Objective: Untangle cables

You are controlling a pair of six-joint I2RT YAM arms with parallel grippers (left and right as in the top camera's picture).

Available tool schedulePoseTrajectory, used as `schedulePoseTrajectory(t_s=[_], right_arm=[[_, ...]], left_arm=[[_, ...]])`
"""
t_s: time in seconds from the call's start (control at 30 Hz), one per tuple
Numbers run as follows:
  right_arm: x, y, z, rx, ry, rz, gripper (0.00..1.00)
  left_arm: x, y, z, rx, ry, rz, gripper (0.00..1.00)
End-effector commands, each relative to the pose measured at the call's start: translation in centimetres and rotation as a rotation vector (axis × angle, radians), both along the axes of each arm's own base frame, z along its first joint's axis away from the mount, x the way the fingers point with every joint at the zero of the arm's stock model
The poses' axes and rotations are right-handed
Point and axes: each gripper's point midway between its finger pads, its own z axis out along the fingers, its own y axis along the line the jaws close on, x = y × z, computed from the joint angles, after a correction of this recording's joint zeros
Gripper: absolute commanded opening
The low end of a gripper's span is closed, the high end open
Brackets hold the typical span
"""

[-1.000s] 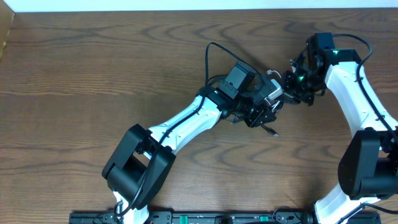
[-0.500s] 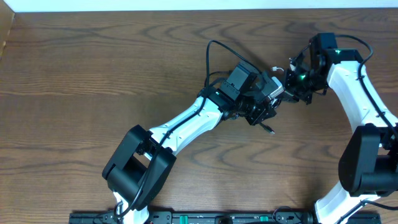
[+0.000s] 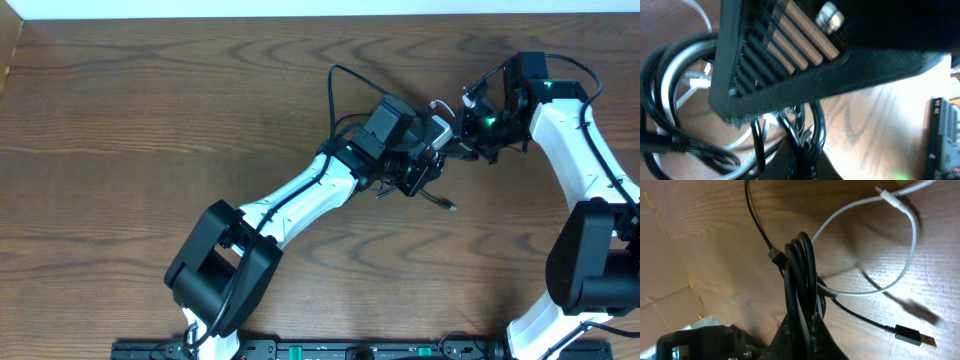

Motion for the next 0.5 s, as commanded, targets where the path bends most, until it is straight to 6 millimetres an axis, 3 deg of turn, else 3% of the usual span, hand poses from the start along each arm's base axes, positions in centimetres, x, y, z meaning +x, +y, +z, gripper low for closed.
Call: schedulePoseTrajectory(t_s=[0.0,0.1,0.23,0.37,0.47], right_arm=[[0.4,-1.1,0.5,-0.079,0.003,-0.072,0.11],[0.3,-2.3,-0.3,-0.167,0.012,-0.091,0.33],[0.2,-2.2,-0.3,-0.166,-0.003,-0.061,0.61],[0.0,0.3,1.6,0.004,-0.060,0.040,0.64],[0.0,1.0,2.8,0.085,-0.095,0.072,0.64]], left_arm=[[-0.2,0.6,3.2,-0.090,0.104,0.036,0.07],[-0.5,1.4,6.5,-0.182,0.153,0.017,0.07],[-1.2,3.0,9.9,-0.309,0.252,-0.062,0.08],[-0.5,4.9,11.0,-0.369,0.376,-0.043,0.07],[0.5,6.3,11.4,-0.395,0.427,-0.010,0.08]])
